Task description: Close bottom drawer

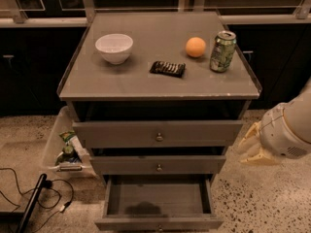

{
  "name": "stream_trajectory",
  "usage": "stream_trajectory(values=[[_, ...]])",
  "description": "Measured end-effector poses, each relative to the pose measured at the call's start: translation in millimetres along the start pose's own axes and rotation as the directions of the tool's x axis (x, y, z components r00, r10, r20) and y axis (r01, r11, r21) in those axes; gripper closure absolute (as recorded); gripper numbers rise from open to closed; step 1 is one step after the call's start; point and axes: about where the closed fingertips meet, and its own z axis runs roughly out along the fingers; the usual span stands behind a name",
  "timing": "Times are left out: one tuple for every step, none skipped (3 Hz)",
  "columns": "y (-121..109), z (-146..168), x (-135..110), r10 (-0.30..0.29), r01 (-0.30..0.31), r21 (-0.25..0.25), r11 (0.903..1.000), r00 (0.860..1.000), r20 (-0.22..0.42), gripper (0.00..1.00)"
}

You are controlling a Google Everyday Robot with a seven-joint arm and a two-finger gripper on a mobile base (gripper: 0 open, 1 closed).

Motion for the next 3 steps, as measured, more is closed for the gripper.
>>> stream_trajectory(values=[[0.0,-0.3,-0.3,0.0,0.0,0.0,1.0,1.0,0.0,0.88],[5.9,33.1,17.1,0.046,-0.045,-0.015,0.9989,0.997,0.06,1.0],[20.6,91.6,45.4,0.115,-0.109,-0.049,0.9928,0.981,0.157,1.0]])
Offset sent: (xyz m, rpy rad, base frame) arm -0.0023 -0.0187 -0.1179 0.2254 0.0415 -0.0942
